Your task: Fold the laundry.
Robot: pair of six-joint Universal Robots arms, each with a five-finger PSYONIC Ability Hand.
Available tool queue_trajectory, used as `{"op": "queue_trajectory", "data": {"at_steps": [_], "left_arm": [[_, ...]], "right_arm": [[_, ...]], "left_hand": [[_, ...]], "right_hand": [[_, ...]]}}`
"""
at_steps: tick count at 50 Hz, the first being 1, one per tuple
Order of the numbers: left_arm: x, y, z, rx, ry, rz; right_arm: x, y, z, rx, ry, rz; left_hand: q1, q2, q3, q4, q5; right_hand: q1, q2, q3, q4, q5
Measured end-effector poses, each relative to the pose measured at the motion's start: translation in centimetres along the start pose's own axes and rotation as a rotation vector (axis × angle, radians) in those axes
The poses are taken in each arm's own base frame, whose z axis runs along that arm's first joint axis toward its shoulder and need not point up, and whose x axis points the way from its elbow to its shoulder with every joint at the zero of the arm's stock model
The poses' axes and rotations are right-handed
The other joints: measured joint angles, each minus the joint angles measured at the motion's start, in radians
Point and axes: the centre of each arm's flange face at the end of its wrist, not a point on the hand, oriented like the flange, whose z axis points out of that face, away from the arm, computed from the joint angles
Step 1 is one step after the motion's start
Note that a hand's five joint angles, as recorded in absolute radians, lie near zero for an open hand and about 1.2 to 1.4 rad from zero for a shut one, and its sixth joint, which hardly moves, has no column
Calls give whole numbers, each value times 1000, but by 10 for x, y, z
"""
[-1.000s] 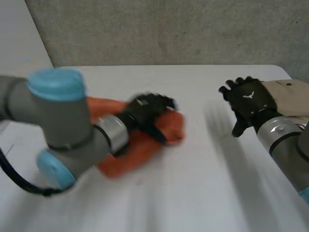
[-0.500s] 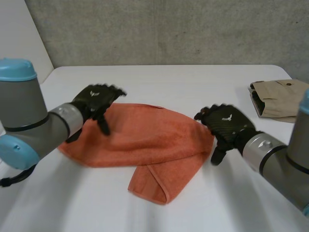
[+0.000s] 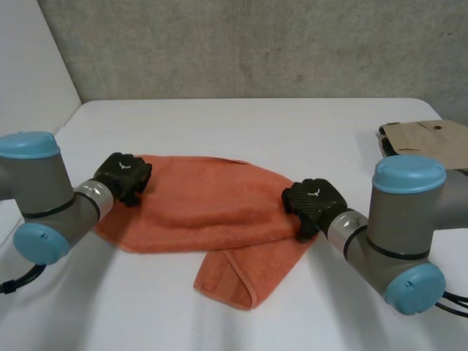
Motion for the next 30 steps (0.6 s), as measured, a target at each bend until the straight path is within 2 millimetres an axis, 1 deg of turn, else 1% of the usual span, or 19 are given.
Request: {"op": "queue_trajectory", "data": {"at_steps": [1, 2, 3, 4, 9, 12, 13, 14, 15, 17, 18, 21, 24, 25, 26, 27, 28, 29, 30], "left_arm": [[0, 0, 2, 8, -5, 2], [0, 0, 3, 15, -8, 5], [0, 0, 4, 22, -11, 8], [1, -1, 5, 26, -12, 10], [3, -5, 5, 39, -12, 16], [5, -14, 0, 55, -10, 18], [5, -20, -5, 65, -10, 19], [5, -24, -7, 69, -10, 19], [4, -33, -15, 80, -11, 16], [1, -47, -28, 95, -13, 6], [0, -55, -37, 104, -14, -3], [-5, -79, -64, 135, -23, -42], [-11, -101, -92, 176, -36, -95], [-11, -101, -92, 176, -36, -95], [-14, -113, -108, 208, -45, -128], [-16, -121, -119, 232, -51, -151], [-18, -127, -127, 251, -56, -170], [-18, -129, -130, 259, -58, -177], [-20, -138, -143, 293, -65, -207]], "right_arm": [[-1, 1, 1, -2, -2, -7], [-1, 1, 2, -3, -3, -12], [-2, 2, 3, -4, -4, -18], [-2, 2, 4, -4, -4, -24], [3, -4, 4, 12, 7, -36], [8, -20, -2, 55, 25, -51], [11, -29, -6, 76, 32, -62], [11, -32, -8, 84, 35, -67], [15, -44, -14, 115, 47, -89], [18, -58, -22, 144, 60, -119], [21, -68, -29, 164, 72, -147], [29, -89, -47, 195, 102, -215], [35, -105, -61, 211, 125, -263], [35, -105, -61, 211, 125, -263], [40, -116, -70, 219, 140, -289], [46, -133, -83, 234, 162, -322], [49, -140, -89, 240, 171, -334], [50, -142, -90, 242, 173, -337], [56, -156, -100, 253, 187, -352]], "left_hand": [[74, 77, 89, 76, 75], [74, 77, 89, 76, 75], [179, 230, 240, 244, 223], [179, 256, 266, 271, 227], [179, 259, 269, 276, 227], [179, 259, 269, 276, 227], [179, 259, 269, 276, 227], [179, 259, 269, 276, 227], [179, 259, 269, 276, 227], [179, 259, 269, 276, 227], [179, 259, 269, 276, 227], [179, 261, 272, 276, 227], [179, 262, 273, 276, 227], [179, 262, 273, 276, 227], [179, 262, 273, 277, 227], [179, 262, 273, 277, 227], [179, 262, 273, 277, 227], [179, 262, 273, 277, 227], [179, 262, 273, 277, 227]], "right_hand": [[163, 210, 209, 214, 210], [218, 268, 277, 284, 281], [340, 432, 435, 445, 440], [378, 477, 488, 497, 493], [395, 495, 521, 531, 530], [395, 495, 521, 531, 530], [401, 495, 521, 531, 530], [401, 495, 521, 531, 530], [404, 495, 521, 531, 530], [404, 495, 521, 531, 530], [404, 495, 521, 531, 530], [404, 495, 521, 531, 530], [404, 500, 521, 532, 531], [404, 500, 521, 532, 531], [404, 500, 521, 532, 531], [404, 502, 521, 532, 531], [404, 502, 521, 532, 531], [404, 502, 521, 532, 531], [404, 502, 521, 532, 531]]}}
